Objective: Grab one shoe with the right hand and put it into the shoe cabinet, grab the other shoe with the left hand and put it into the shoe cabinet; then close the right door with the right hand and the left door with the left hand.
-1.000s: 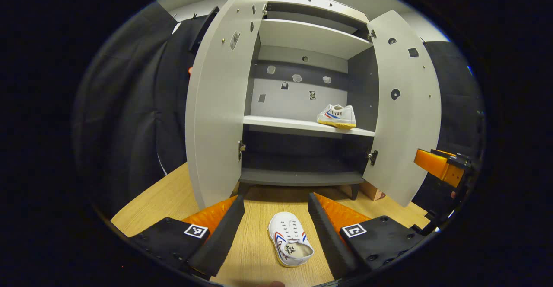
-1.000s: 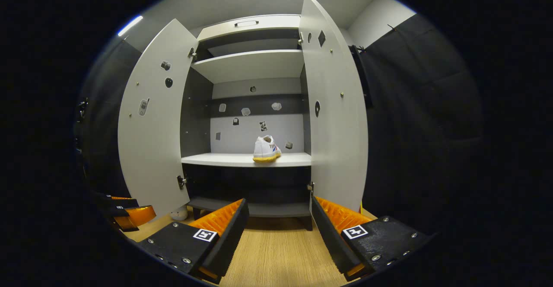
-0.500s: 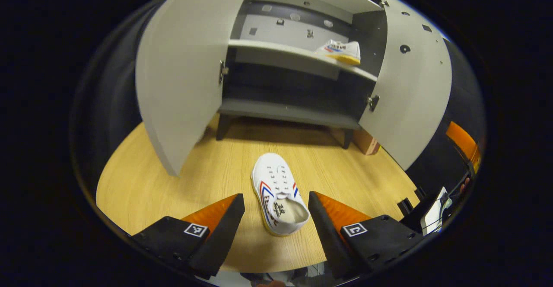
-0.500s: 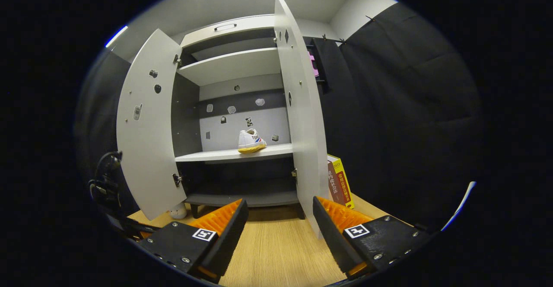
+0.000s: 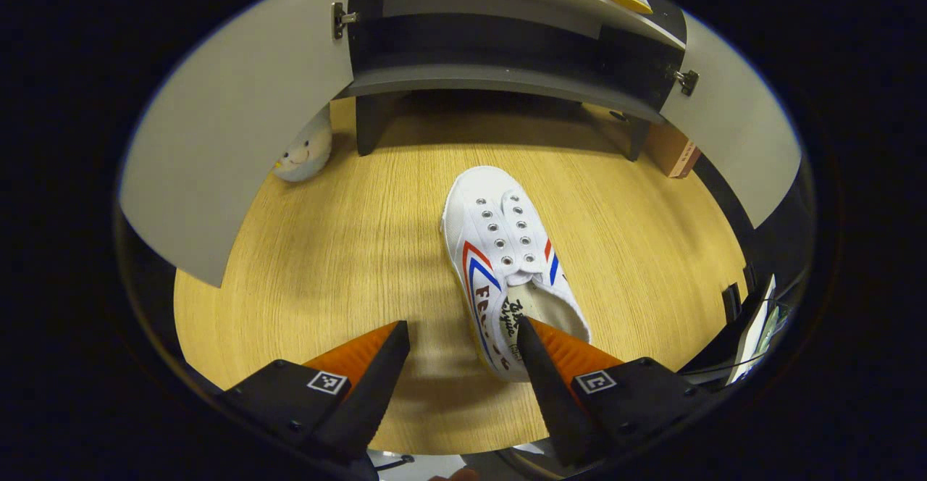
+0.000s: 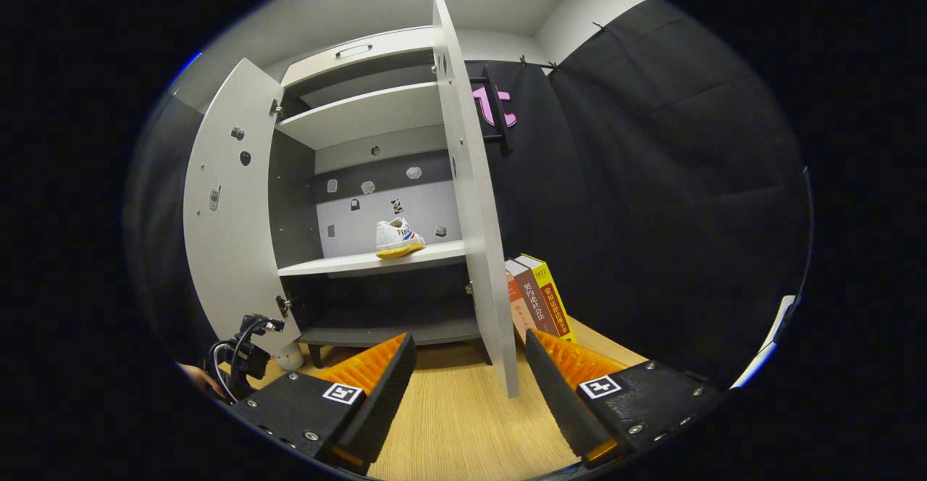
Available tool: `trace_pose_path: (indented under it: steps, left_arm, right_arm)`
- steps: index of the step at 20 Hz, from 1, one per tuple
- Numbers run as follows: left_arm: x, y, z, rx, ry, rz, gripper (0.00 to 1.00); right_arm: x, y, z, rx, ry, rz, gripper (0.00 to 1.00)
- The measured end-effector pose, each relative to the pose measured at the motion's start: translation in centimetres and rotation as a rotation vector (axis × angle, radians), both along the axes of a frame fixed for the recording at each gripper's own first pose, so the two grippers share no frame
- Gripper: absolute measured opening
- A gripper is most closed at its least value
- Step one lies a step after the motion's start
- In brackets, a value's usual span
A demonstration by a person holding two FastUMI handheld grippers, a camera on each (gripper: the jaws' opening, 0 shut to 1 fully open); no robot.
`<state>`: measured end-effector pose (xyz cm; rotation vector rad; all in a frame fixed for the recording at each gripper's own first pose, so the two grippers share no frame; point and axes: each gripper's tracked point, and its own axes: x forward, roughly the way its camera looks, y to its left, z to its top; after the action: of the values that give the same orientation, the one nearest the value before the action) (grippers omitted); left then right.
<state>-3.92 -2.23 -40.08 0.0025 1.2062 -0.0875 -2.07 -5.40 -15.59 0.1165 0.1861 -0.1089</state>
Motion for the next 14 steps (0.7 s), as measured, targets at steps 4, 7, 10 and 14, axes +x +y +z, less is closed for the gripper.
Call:
trace_pose_path:
  steps: [4,7,10,14]
  left_arm:
    - [0.8,1.1,-2.0,0.065,0.007,0.006,0.98]
    - [1.7,1.4,-2.8,0.061,-0.037,0.015,1.0]
    - [3.0,1.4,-2.8,0.056,-0.163,0.013,1.0]
    - [5.3,0.8,-3.5,0.008,-0.351,0.028,1.0]
  right_arm:
    - [-0.1,-0.9,-0.1,0.004,0.002,-0.026,0.93]
    - [0.0,-1.0,-0.2,0.006,0.007,-0.029,0.93]
    - [0.3,-0.8,-0.2,0.002,0.012,-0.02,0.93]
    - [1.0,0.0,-0.3,-0.009,0.02,0.006,0.93]
